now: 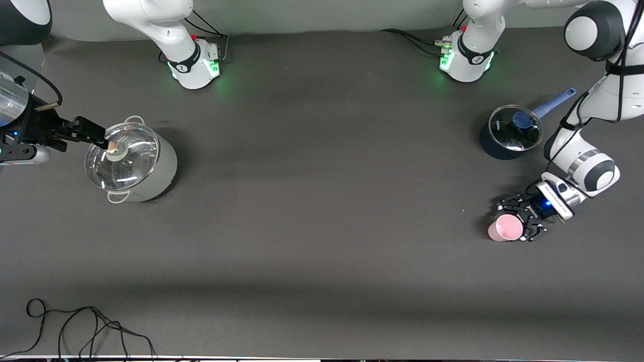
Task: Transfer pink cup from left to right arm
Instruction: 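Close the left gripper around the pink cup, then lift the pink cup with the left gripper toward the table middle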
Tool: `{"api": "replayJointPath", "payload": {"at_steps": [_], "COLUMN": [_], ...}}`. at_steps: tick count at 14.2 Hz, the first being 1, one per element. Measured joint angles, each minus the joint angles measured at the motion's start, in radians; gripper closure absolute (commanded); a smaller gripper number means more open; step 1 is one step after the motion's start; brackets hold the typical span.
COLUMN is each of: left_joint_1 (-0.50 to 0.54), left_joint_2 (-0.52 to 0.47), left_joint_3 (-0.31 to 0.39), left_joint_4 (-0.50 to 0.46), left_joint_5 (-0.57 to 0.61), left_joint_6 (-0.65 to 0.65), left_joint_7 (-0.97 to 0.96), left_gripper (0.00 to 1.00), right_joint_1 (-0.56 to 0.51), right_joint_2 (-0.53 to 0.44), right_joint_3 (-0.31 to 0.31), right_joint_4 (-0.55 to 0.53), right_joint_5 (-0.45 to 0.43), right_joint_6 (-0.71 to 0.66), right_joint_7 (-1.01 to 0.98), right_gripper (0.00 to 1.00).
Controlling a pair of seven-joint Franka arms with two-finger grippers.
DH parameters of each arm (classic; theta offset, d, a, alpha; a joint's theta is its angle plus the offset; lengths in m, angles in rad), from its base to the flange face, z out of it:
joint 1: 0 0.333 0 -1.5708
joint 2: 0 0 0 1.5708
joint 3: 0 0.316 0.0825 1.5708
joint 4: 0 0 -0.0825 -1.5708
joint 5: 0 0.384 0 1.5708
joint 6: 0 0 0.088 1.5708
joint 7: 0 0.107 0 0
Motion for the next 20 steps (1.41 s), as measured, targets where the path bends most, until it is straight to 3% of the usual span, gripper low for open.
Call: {"api": "replayJointPath", "payload": {"at_steps": [3, 4, 6, 10, 14, 20], "left_joint_1": [-0.006, -0.006, -0.006, -0.006, -0.018, -0.039], "left_joint_2": [0.005, 0.006, 0.006, 0.001, -0.084, -0.256], "left_joint_3": [-0.009, -0.012, -0.015, -0.043, -0.201, -0.529], "left_joint_4": [0.000, 0.000, 0.001, 0.007, 0.010, -0.084], "left_joint_5": [-0.010, -0.014, -0.017, -0.029, -0.059, -0.319], "left_joint_6": [0.028, 0.030, 0.031, 0.068, 0.266, 0.594], "left_joint_7": [0.000, 0.000, 0.000, -0.026, -0.184, -0.222], "left_gripper": [0.32, 0.37, 0.44, 0.47, 0.47, 0.47], "right_joint_1": [0.000, 0.000, 0.000, 0.000, 0.000, -0.002], "right_joint_2": [0.000, 0.000, 0.000, 0.000, 0.000, 0.002], "right_joint_3": [0.000, 0.000, 0.000, 0.000, 0.000, -0.001], "right_joint_4": [0.000, 0.000, 0.000, 0.000, 0.000, 0.000], "right_joint_5": [0.000, 0.000, 0.000, 0.000, 0.000, 0.000], "right_joint_6": [0.000, 0.000, -0.001, -0.001, -0.002, -0.003], "right_joint_7": [0.000, 0.000, 0.000, 0.000, 0.000, 0.000], "right_gripper": [0.00, 0.00, 0.00, 0.00, 0.00, 0.00]}}
